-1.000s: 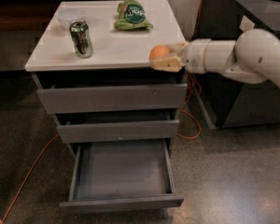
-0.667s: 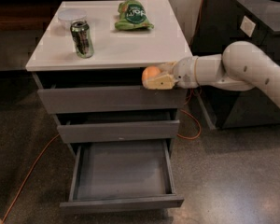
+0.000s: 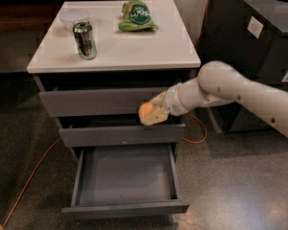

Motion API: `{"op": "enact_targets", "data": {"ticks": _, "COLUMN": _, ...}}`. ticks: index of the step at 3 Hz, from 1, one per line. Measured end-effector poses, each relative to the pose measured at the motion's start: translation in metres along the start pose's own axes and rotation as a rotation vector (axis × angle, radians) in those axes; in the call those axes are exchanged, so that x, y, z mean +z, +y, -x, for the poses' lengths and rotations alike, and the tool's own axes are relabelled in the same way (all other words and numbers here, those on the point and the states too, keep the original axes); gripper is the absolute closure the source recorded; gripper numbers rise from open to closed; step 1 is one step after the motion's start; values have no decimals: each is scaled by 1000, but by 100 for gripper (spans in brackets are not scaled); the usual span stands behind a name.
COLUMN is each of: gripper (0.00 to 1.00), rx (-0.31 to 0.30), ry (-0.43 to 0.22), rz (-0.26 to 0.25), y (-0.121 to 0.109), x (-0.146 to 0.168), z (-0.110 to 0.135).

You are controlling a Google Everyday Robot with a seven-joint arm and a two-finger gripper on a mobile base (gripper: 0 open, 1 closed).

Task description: Place orange into bottom drawer

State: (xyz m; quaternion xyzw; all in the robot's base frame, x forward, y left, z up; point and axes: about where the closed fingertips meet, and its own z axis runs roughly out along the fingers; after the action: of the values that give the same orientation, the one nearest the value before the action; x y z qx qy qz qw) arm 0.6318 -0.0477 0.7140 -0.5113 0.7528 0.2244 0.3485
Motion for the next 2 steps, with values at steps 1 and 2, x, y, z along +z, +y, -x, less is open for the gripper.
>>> {"op": "enact_targets", "data": {"ticks": 1, "gripper": 100, "rx": -52, "ry": 98, "rz": -98, "y": -10, "x": 30, "z": -38}}
{"op": "enact_targets", "data": {"ticks": 2, "gripper": 100, "rx": -78, "ry": 164, "rz": -191, "y": -23, "x": 59, "z": -74}}
